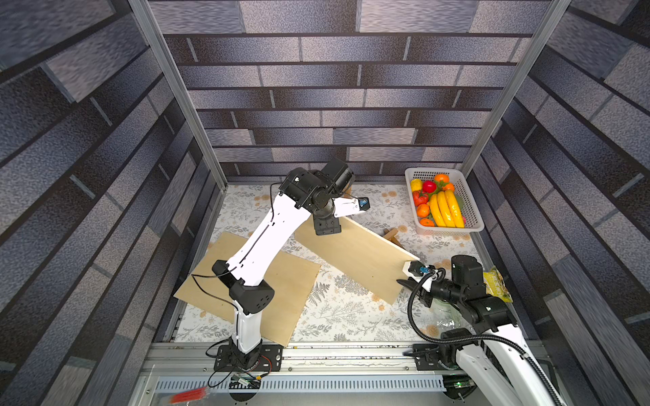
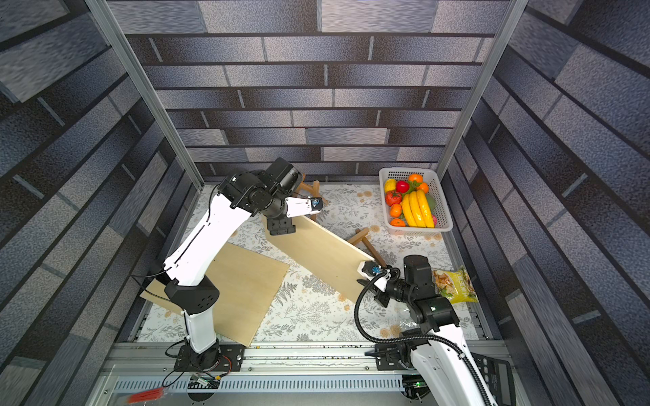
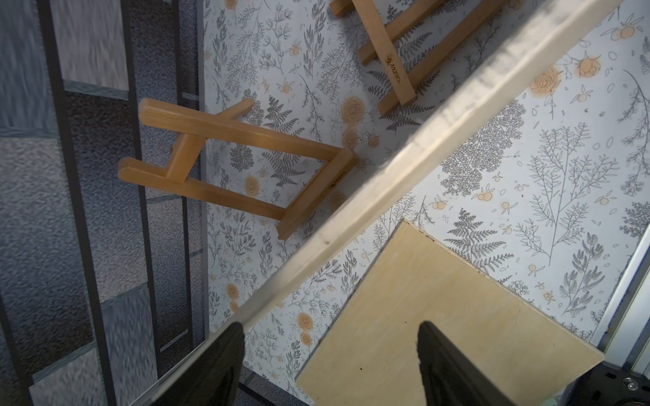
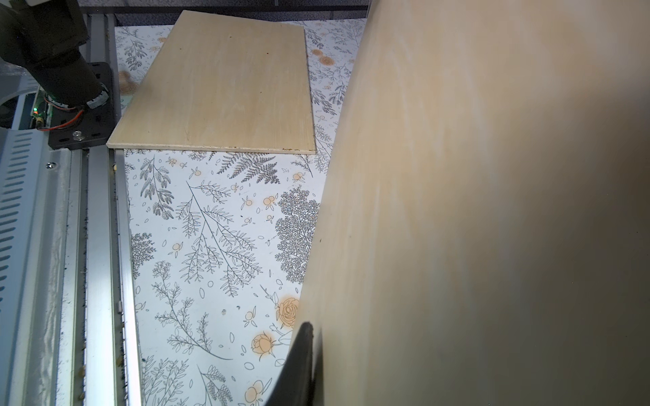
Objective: Assemble the easel
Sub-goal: Pick up the drawing board from the center of the board.
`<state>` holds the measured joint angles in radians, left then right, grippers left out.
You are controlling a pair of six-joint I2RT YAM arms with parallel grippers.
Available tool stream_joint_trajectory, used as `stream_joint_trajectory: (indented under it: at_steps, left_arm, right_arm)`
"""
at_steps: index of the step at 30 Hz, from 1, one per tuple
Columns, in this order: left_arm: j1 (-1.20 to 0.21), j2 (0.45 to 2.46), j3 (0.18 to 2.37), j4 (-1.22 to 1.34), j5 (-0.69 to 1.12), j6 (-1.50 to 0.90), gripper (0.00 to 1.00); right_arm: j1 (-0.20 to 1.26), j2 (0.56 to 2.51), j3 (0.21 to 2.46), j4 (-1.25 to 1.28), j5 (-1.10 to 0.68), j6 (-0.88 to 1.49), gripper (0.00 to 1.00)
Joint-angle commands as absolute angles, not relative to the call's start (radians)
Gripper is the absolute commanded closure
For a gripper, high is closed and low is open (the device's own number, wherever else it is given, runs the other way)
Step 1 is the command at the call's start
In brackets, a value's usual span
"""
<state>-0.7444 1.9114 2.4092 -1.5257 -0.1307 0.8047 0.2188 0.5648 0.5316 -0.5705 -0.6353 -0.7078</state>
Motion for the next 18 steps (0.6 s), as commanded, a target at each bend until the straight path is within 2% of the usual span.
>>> stream_joint_trajectory:
  at_steps: [1, 5, 9, 15, 18]
  left_arm:
    - [-0.746, 1.951, 2.425, -1.516, -0.110, 0.815, 0.21]
    - [-0.744, 1.986, 2.459, -1.520, -0.068, 0.810, 0.24]
    - [-0.752, 1.977, 2.388, -1.536, -0.045, 0.819, 0.29]
    - [-0.748, 1.953, 2.372, -1.529, -0.094, 0.816, 0.24]
    - [-0.743, 1.962, 2.391, -1.529, -0.084, 0.818, 0.27]
  right_arm:
    - [0.225, 0.556, 0.498, -0.640, -0.596, -0.735, 1.00]
    - [0.230, 0.560, 0.496, -0.634, -0.597, -0.738, 1.00]
    - [0.233, 0.574, 0.493, -0.609, -0.602, -0.731, 1.00]
    - [0.243, 0.570, 0.486, -0.607, -0.599, -0.735, 1.00]
    - [0.252, 0.573, 0.483, -0.608, -0.594, -0.735, 1.00]
